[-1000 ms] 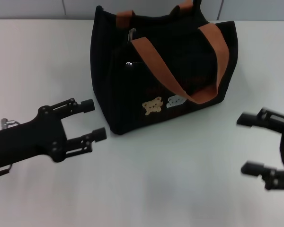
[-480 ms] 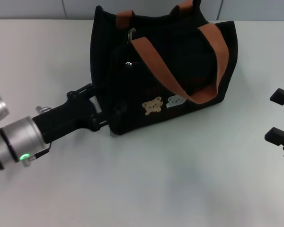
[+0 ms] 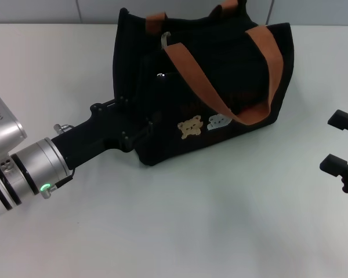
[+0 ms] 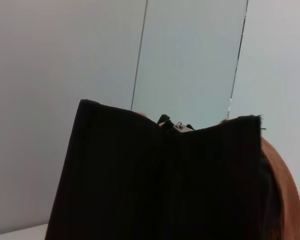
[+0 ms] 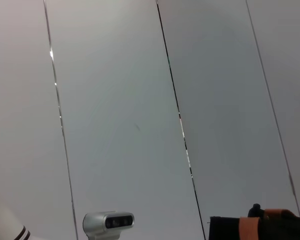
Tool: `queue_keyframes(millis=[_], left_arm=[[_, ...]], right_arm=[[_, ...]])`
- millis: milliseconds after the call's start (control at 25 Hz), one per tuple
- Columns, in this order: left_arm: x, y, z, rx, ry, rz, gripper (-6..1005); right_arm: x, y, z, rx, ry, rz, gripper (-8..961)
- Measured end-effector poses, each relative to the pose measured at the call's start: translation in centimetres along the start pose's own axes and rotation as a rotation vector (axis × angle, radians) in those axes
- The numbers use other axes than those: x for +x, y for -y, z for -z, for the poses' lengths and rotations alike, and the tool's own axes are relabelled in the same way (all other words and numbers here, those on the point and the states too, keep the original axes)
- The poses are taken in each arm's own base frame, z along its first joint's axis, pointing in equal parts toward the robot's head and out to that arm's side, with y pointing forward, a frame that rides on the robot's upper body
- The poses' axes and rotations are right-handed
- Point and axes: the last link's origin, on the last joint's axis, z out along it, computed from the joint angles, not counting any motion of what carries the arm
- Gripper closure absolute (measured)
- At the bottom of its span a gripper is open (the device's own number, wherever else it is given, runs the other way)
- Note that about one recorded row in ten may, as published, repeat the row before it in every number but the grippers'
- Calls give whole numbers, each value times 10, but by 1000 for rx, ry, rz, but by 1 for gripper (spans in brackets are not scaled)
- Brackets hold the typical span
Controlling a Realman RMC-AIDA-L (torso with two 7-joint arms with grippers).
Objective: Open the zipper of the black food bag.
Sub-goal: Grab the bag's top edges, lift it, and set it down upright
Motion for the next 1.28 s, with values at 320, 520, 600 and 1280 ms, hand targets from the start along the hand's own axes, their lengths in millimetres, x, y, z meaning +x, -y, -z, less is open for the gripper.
queue_keyframes(millis=[320, 520, 600, 1280], left_arm=[[-1, -1, 0, -1, -2, 7, 747], [-1, -2, 0, -1, -2, 7, 828], [-1, -2, 0, 0, -2, 8, 844], [74, 44, 87, -1, -100, -135, 895]], right_arm=[[0, 0, 0, 1, -1, -1, 114], [0, 0, 0, 3, -2, -1, 115], [1, 1, 0, 5, -4, -1, 115], [0, 2, 0, 12, 2, 5, 116]])
